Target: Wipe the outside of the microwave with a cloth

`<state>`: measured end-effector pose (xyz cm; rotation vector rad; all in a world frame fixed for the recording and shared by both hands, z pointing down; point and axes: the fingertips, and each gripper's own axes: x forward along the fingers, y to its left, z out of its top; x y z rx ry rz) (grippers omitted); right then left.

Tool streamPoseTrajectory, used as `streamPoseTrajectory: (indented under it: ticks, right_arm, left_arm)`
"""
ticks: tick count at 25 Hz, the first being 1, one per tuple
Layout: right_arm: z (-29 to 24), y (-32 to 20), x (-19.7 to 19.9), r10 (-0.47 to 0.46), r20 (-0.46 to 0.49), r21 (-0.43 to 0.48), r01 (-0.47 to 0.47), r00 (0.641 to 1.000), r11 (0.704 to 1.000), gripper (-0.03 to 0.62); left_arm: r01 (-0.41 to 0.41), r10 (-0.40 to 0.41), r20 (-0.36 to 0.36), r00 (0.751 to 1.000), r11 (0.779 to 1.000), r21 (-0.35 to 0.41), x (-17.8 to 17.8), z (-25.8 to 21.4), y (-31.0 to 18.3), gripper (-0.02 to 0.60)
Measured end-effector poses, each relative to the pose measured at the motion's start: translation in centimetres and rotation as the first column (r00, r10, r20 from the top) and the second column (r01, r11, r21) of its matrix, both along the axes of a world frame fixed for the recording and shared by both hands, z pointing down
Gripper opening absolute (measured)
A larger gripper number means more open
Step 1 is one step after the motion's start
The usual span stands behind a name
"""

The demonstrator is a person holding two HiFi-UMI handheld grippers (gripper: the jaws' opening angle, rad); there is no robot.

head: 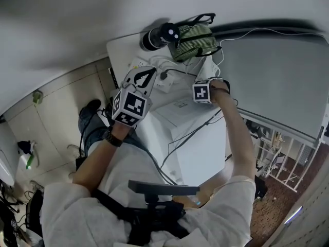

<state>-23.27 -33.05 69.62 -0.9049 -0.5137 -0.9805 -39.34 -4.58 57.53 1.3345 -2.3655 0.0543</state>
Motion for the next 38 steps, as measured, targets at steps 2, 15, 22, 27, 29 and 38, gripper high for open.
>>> streamPoseTrajectory:
  ticks: [2, 15, 22, 27, 29, 38]
  right_arm:
    - [2.2, -0.1, 0.0, 0.022, 0.0, -0.025, -0.022, 1.0, 0.999, 0.018]
    - [-0.9, 26.1, 2.5, -0.045, 0.067, -0.468, 0.071, 0.997, 0.881, 0.018]
    - [-15.5, 24.1, 3.1, 0.401, 0.57, -0.52, -0.063, 0.717, 0.852, 0.018]
    - [-25.4, 11.7, 19.1, 0.518, 0.745, -0.379, -0.373, 0.419, 0.847, 0.018]
    - [-27.9, 9.1, 28.0, 0.559, 0.753, -0.351, -0.507, 0.347, 0.787, 0.018]
    - [-27.5, -2.7, 57.7, 0.628, 0.771, -0.343, -0.765, 0.101, 0.544, 0.018]
  left_arm:
    - [0.005, -0.005, 0.006, 1.0, 1.0, -0.002, 0.1, -0.2, 0.2, 0.028]
    - [-0.059, 0.061, 0.059, 0.996, 0.998, -0.033, 0.0, -2.8, 3.5, 0.028]
    - [-0.365, 0.358, 0.138, 0.924, 0.931, 0.029, 8.3, -7.7, -1.2, 0.028]
    - [-0.606, 0.587, 0.196, 0.786, 0.794, 0.052, 21.8, -11.4, -7.4, 0.028]
    - [-0.684, 0.657, 0.228, 0.719, 0.727, 0.06, 27.6, -13.2, -9.7, 0.028]
    - [-0.821, 0.776, 0.332, 0.536, 0.57, -0.007, 47.7, -17.6, -18.1, 0.028]
